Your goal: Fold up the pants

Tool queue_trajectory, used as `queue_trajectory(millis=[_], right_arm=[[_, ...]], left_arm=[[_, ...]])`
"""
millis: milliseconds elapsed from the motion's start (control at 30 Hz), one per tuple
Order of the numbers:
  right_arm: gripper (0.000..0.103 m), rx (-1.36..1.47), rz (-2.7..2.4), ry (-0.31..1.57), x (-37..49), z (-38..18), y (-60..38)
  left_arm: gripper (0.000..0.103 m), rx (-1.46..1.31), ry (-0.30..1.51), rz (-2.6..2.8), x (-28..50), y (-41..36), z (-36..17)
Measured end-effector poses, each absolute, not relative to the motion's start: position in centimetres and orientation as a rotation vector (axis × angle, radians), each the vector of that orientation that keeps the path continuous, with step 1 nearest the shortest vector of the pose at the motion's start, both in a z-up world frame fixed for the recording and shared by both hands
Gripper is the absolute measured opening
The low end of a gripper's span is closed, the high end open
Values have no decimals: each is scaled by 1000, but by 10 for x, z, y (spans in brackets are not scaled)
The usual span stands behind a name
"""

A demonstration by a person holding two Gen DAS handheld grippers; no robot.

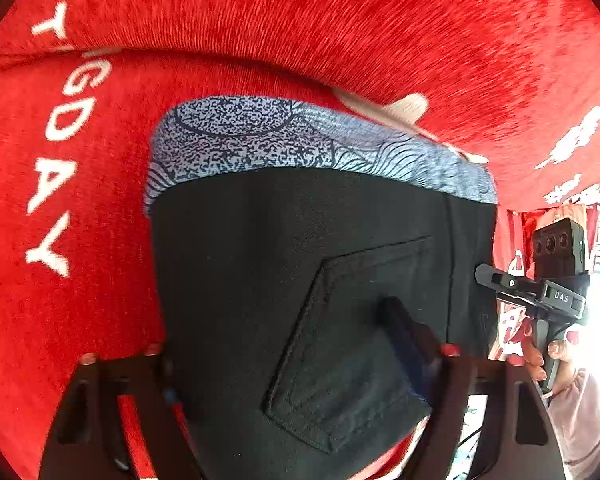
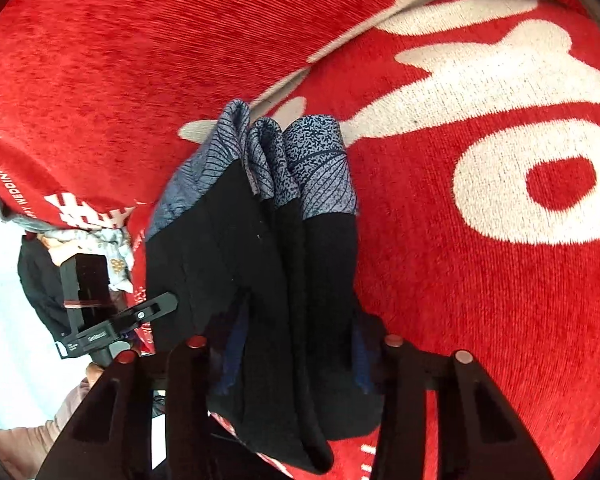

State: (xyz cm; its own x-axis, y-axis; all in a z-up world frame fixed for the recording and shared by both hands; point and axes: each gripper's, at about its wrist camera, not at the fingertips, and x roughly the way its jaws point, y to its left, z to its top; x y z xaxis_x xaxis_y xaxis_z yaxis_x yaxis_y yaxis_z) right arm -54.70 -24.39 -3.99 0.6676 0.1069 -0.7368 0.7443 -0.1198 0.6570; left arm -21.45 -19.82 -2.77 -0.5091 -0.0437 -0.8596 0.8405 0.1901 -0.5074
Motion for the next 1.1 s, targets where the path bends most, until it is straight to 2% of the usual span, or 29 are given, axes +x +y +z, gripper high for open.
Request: queue_trajectory(millis=[67, 133, 533, 833, 900, 967, 1000, 1067, 1100], right_arm=[[43, 1617, -620, 693, -541, -32, -242], [41, 1612, -607, 678, -538, -25, -240], [41, 1615, -500, 698, -507, 18, -180], [41, 1662, -535, 642, -468, 13, -107], [41, 1651, -563, 661, -468, 7, -99], [41, 1615, -604, 724, -463, 1, -96], [41, 1588, -627, 771, -461, -3, -93], [47, 1529, -665, 831, -458, -7, -89], [54, 1499, -697, 864, -456, -7, -88]], left_arm=[[65, 743, 1665, -1429, -208, -194, -20], [63, 723, 1655, -1429, -206, -190, -12], [63, 738, 1567, -1389, -177, -118, 47], [63, 781, 1550, -1338, -127, -69, 29], [65, 795, 1543, -1317, -116, -62, 17], [78, 810, 1546, -1292, -112, -58, 2], [81, 801, 1527, -1300, -109, -56, -2], [87, 813, 1490, -1310, -109, -53, 0], [87, 836, 1461, -1309, -111, -53, 2]])
